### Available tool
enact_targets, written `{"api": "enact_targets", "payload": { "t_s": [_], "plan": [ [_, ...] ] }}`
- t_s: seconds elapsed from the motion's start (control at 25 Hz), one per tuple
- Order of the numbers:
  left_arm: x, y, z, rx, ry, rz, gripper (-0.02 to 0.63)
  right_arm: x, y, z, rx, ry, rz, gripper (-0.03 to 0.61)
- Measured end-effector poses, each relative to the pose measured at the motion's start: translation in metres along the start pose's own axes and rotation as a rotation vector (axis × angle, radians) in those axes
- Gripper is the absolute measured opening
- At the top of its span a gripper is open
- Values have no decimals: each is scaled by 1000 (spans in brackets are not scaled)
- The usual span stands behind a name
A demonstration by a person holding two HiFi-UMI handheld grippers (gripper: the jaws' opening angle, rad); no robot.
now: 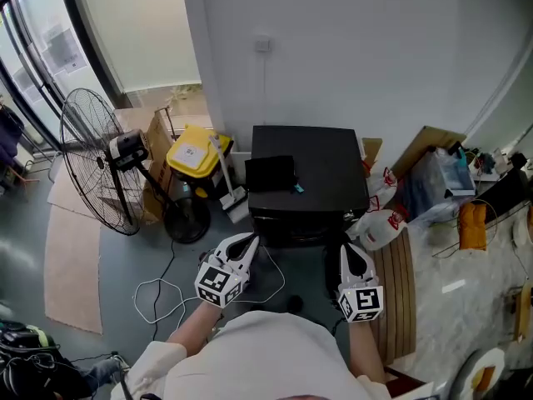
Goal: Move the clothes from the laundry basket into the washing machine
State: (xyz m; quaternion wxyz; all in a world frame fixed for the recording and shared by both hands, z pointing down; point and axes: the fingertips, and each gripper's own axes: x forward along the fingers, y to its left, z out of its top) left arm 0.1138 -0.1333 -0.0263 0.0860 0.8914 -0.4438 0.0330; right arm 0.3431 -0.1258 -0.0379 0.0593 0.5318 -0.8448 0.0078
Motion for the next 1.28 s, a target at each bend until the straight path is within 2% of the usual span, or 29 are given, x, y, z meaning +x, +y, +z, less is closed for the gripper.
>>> {"api": "enact_targets", "payload": {
  "t_s": [0.36, 1.28],
  "plan": [
    [3, -5, 1, 18, 13, 15, 6, -2, -5, 8, -36, -22, 9, 11],
    [23, -17, -5, -10, 24, 51, 6, 4, -30, 3, -15, -21, 44, 11]
  ]
}}
